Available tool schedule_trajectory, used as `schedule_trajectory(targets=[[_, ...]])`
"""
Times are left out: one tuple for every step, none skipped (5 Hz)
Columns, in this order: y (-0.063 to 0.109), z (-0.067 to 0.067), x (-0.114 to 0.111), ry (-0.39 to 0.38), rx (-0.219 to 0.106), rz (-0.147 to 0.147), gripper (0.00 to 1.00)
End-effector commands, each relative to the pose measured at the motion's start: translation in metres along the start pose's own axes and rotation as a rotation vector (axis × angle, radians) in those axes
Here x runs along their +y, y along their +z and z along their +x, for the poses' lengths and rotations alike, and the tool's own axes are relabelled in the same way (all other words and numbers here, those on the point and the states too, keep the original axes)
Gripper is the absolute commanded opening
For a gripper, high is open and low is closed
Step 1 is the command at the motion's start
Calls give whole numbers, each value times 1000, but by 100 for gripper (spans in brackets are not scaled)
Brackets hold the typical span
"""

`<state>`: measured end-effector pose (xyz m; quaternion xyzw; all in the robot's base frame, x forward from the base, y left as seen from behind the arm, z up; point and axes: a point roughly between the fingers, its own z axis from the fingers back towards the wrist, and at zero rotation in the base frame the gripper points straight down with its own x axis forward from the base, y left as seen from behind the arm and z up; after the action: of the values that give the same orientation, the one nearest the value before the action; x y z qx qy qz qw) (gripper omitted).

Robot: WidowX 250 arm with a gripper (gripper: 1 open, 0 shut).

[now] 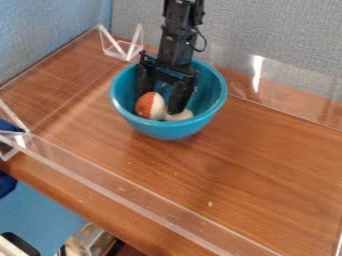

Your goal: Remove the mushroom from inside the blue bowl and put it on the table

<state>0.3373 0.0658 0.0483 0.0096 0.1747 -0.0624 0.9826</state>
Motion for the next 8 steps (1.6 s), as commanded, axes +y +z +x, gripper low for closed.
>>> schedule_trajectory(targets=[[14, 1, 10, 15, -35, 5, 100], [17, 0, 10, 7, -32, 3, 100], [20, 1, 11, -5, -28, 1, 100], [20, 0, 11, -4, -30, 1, 0], [24, -2, 10, -7, -38, 2, 0], [30, -5, 9, -11, -49, 4, 0], [36, -9, 8, -15, -59, 5, 0], [41, -12, 7, -19, -69, 6, 0]])
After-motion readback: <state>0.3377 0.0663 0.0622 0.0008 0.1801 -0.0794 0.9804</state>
